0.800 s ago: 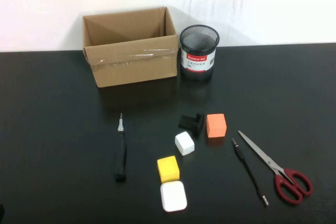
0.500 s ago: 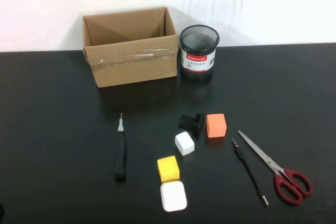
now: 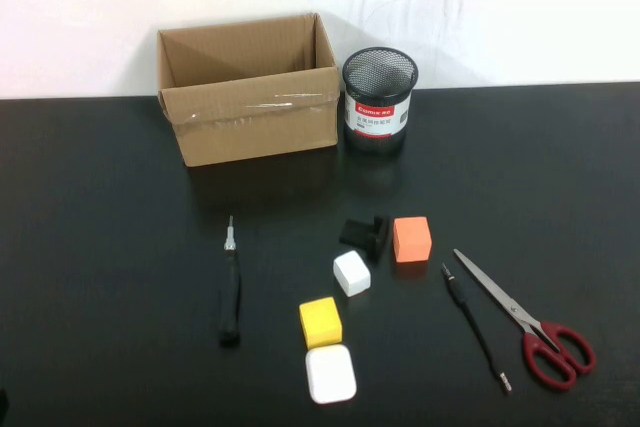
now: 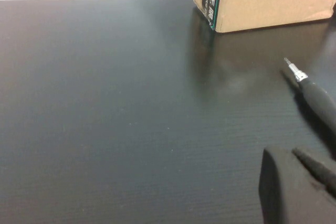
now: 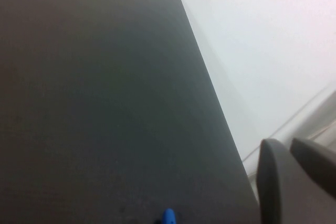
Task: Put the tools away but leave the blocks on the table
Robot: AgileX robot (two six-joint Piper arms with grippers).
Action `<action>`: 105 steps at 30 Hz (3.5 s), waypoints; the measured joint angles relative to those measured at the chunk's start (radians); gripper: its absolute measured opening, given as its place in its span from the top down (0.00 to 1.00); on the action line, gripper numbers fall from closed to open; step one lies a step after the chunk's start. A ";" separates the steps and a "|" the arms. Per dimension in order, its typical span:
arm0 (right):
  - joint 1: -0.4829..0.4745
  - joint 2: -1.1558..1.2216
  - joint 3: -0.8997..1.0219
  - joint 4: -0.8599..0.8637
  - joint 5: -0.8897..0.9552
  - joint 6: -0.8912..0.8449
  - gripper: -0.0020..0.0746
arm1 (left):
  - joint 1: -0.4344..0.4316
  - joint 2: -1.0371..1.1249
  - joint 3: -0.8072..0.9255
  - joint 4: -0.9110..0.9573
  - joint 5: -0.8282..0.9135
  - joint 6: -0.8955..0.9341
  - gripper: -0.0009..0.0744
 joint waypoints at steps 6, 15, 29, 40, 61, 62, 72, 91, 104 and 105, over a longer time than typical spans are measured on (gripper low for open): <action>0.000 0.000 0.003 -0.052 -0.106 0.000 0.98 | 0.000 0.000 0.000 0.000 0.000 0.000 0.99; 0.000 0.000 0.005 -0.049 -0.514 0.002 0.98 | 0.000 0.000 0.000 0.000 0.000 0.000 0.99; 0.000 0.000 0.005 0.430 -0.920 0.004 0.98 | 0.000 0.000 0.000 0.000 0.000 0.000 0.99; 0.000 0.000 0.005 0.438 -0.936 0.000 0.98 | 0.000 0.000 0.000 0.000 0.000 0.000 0.99; -0.002 0.305 -0.845 0.887 -0.449 -0.063 0.98 | 0.000 0.000 0.000 0.000 0.000 0.000 0.99; -0.002 0.362 -0.900 0.883 -0.347 -0.069 0.98 | 0.000 0.000 0.000 0.000 0.000 0.000 0.99; -0.002 0.804 -1.039 0.861 0.130 -0.199 0.98 | 0.000 0.000 0.000 0.000 0.000 0.000 0.99; 0.214 1.396 -1.040 1.028 0.503 -0.676 0.63 | 0.000 0.000 0.000 0.000 0.000 0.000 0.99; 0.422 1.713 -1.049 0.732 0.365 -0.698 0.47 | 0.000 0.000 0.000 0.000 0.000 0.000 0.99; 0.422 1.725 -1.049 0.720 0.352 -0.687 0.47 | 0.000 0.000 0.000 0.000 0.000 0.000 0.99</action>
